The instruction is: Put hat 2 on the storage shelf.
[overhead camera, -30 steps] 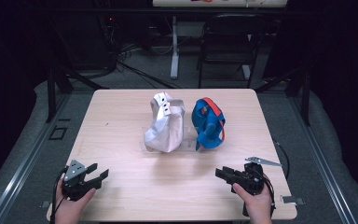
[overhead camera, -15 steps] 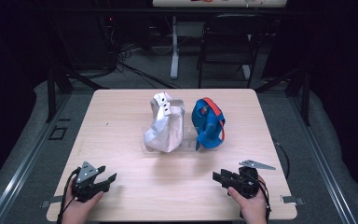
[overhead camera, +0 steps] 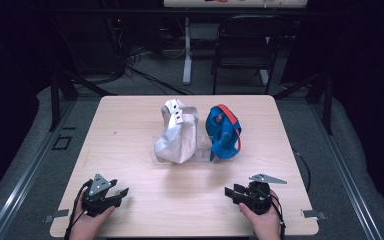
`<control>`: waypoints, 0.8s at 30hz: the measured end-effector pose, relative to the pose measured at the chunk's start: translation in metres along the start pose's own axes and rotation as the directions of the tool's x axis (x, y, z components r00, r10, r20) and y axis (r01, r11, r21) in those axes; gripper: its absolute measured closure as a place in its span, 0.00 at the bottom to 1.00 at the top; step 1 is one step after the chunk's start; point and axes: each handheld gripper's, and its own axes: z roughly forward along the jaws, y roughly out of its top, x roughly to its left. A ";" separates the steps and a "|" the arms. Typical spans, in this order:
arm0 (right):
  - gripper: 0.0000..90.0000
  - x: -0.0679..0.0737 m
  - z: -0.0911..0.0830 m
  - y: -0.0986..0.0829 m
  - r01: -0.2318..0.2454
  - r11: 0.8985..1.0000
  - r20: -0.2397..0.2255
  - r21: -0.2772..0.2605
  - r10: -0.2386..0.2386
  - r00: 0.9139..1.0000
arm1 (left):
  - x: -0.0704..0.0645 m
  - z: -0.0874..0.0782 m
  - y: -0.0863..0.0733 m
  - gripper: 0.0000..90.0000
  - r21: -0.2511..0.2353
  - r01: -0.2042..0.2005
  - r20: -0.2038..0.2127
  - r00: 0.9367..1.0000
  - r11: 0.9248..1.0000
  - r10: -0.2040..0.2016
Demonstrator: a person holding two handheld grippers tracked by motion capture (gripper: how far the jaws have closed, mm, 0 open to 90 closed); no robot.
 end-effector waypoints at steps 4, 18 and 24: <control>0.59 0.004 0.002 -0.001 0.012 1.000 -0.010 -0.002 -0.012 1.000 | -0.001 0.001 0.000 0.49 -0.006 0.003 -0.001 1.000 1.000 -0.003; 0.59 0.004 0.002 -0.001 0.029 1.000 0.022 0.005 -0.030 0.999 | -0.004 -0.001 0.003 0.58 0.017 0.028 0.054 0.998 0.999 -0.028; 0.59 0.002 0.001 0.000 0.017 1.000 0.025 -0.002 -0.017 1.000 | -0.008 -0.002 0.004 0.58 0.001 0.016 0.053 0.998 1.000 -0.016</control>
